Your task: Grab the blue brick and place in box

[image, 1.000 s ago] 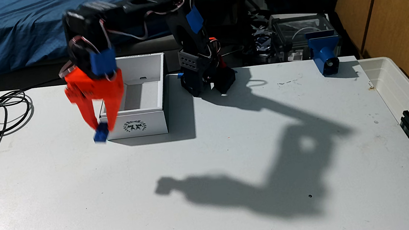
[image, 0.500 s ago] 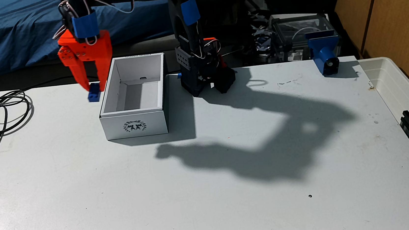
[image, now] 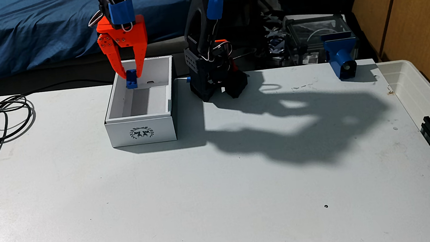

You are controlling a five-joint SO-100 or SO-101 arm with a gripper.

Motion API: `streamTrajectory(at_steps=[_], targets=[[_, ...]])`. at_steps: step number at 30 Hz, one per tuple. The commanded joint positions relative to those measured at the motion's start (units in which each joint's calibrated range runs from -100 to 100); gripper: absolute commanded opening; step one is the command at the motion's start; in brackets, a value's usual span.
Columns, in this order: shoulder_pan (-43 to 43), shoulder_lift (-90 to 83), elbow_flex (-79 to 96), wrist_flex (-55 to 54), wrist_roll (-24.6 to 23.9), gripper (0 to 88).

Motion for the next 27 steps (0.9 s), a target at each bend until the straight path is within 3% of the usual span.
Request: streamTrajectory(at_steps=[1,11,27], targets=[[1.59,-3.45,3.97,-3.82,2.24,0.9],[6.27,-4.04,17.9,-18.47,6.71,1.0],[9.17,-4.04,18.61,-18.64,7.55,5.4]])
